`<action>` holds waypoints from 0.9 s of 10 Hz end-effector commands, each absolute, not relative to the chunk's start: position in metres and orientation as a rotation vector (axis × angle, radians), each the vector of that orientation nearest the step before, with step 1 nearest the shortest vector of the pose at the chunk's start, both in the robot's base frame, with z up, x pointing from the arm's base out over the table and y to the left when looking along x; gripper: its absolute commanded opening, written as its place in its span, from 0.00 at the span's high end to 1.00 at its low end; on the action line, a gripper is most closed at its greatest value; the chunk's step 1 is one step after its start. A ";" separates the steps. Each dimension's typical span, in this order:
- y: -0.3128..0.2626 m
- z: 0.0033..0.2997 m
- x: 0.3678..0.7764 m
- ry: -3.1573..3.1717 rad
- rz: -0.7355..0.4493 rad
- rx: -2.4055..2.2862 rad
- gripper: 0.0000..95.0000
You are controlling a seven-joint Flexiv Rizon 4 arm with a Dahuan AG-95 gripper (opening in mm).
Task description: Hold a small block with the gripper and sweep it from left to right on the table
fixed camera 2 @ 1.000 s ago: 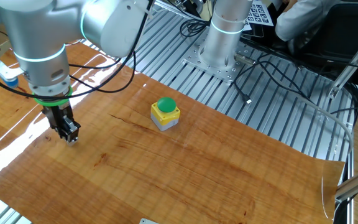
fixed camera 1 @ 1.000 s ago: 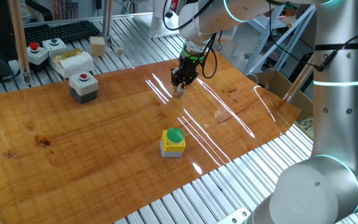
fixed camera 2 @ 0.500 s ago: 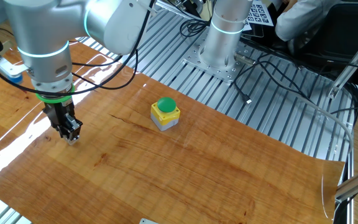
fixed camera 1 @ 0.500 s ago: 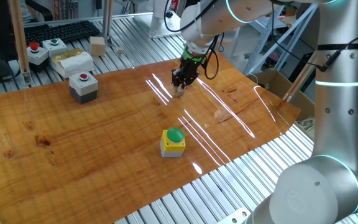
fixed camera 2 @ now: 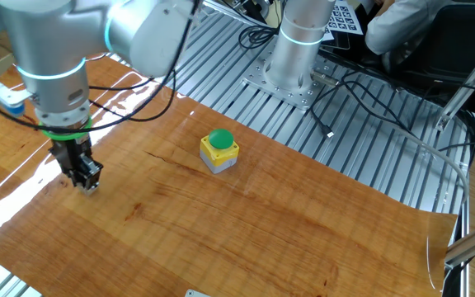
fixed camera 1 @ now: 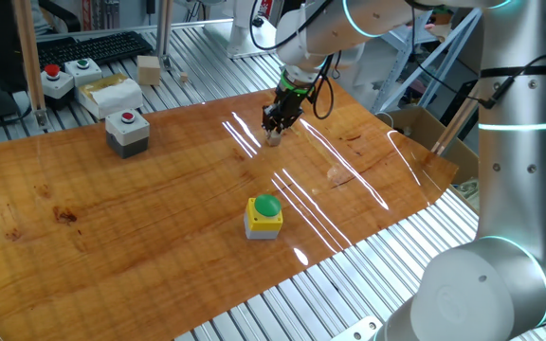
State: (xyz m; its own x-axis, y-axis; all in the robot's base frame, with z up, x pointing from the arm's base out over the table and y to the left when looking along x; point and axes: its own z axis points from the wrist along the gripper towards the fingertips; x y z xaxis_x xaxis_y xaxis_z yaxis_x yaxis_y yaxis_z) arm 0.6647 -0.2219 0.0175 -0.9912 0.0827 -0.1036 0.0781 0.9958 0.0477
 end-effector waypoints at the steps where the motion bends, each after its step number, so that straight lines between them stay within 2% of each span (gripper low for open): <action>1: -0.220 0.018 0.663 3.029 0.053 0.125 1.00; 5: -0.220 0.018 0.663 3.031 0.074 0.118 1.00; 7: -0.220 0.018 0.663 3.027 0.129 0.056 1.00; 9: -0.220 0.018 0.663 3.043 0.031 -0.052 1.00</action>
State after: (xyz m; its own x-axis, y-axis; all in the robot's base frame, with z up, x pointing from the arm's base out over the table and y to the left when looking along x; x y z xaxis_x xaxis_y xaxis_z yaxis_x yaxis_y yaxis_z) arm 0.6636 -0.2203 0.0181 -0.9947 0.0087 -0.1028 -0.0003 0.9962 0.0869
